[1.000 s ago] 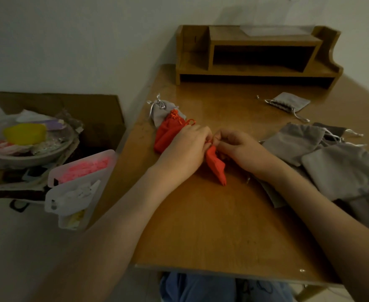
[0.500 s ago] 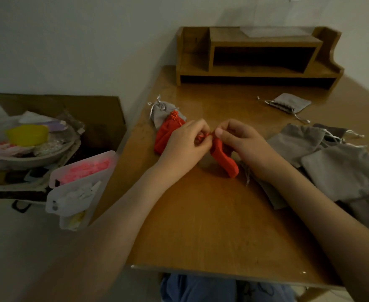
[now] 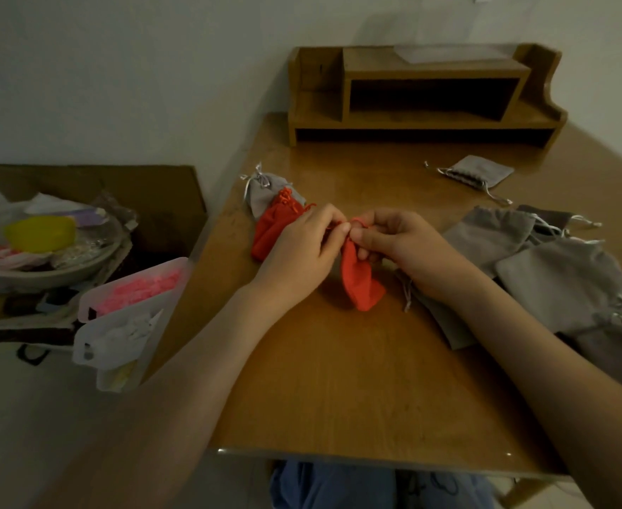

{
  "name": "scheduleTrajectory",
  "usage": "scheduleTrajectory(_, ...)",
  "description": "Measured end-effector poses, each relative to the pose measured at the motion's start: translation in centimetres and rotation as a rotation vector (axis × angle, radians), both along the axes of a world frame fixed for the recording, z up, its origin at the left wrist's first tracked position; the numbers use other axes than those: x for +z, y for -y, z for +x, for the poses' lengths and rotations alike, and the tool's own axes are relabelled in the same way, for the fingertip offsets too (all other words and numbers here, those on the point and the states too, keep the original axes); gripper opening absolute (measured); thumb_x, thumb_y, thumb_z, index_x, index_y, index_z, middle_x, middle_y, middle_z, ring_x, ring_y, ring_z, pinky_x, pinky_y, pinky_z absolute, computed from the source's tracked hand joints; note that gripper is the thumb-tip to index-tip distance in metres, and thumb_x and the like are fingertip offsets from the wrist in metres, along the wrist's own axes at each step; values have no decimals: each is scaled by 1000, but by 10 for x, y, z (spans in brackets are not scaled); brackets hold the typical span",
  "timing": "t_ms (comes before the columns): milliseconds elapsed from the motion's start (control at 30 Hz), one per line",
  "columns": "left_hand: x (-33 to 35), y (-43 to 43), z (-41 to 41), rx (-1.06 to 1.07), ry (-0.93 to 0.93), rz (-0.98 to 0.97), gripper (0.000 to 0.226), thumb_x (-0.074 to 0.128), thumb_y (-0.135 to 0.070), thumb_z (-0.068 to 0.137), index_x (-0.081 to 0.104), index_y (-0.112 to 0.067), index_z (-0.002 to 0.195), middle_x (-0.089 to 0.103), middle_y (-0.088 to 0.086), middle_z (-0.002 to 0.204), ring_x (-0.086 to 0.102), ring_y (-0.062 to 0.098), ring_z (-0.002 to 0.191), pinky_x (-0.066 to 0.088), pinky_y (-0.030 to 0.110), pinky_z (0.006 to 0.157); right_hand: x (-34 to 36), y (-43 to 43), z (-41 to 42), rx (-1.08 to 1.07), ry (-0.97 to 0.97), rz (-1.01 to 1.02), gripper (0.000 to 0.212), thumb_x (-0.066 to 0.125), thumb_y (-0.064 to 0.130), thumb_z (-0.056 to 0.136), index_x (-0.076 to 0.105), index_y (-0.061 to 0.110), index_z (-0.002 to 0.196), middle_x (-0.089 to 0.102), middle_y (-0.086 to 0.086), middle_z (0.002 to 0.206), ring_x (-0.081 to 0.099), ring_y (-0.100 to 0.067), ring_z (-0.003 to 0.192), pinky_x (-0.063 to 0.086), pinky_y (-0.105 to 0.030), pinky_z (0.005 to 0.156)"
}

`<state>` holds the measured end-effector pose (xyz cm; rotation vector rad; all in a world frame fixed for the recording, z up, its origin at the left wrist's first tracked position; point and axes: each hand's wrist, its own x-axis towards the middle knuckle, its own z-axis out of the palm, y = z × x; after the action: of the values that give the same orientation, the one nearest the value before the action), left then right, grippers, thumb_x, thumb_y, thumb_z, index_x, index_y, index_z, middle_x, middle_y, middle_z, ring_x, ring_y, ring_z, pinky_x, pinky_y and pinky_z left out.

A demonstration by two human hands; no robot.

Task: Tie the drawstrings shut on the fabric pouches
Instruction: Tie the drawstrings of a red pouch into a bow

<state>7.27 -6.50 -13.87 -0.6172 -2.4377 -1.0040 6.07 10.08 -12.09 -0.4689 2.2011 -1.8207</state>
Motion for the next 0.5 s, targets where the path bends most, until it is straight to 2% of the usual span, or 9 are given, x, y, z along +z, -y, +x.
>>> scheduleTrajectory(133, 2, 0, 0, -46, 75, 90, 5, 54, -16, 96, 58, -15, 92, 60, -5, 84, 55, 1, 75, 41, 11, 69, -2, -4, -3, 126, 120, -121, 13, 60, 19, 84, 60, 9, 93, 59, 3, 64, 51, -9, 60, 42, -21, 60)
scheduleTrajectory(233, 8, -3, 2, -172, 361, 363, 12, 53, -10, 96, 56, -19, 88, 60, -5, 83, 59, 2, 79, 47, 17, 75, -2, -9, -7, 217, 217, -255, 7, 59, 18, 88, 60, 11, 88, 57, 1, 65, 50, -8, 60, 43, -19, 59)
scheduleTrajectory(333, 10, -3, 0, -281, 527, 524, 11, 52, -8, 96, 58, -15, 90, 64, 7, 87, 62, 18, 88, 51, 30, 86, -1, -12, -8, 256, 285, -321, 9, 55, 17, 89, 61, 11, 86, 55, 1, 63, 48, -9, 59, 41, -21, 62)
scheduleTrajectory(433, 8, -1, -2, -312, 589, 576, 6, 56, -16, 90, 59, -12, 93, 65, 23, 94, 63, 40, 96, 50, 45, 93, 0, -11, -6, 249, 305, -324, 14, 52, 19, 88, 58, 7, 87, 52, 0, 61, 46, -11, 58, 38, -25, 64)
scheduleTrajectory(500, 7, 0, -3, -291, 584, 561, 4, 56, -12, 91, 59, -11, 92, 64, 24, 94, 63, 38, 94, 49, 48, 95, 0, -9, -5, 230, 278, -279, 15, 51, 20, 88, 59, 8, 84, 52, -1, 61, 47, -10, 57, 39, -23, 61)
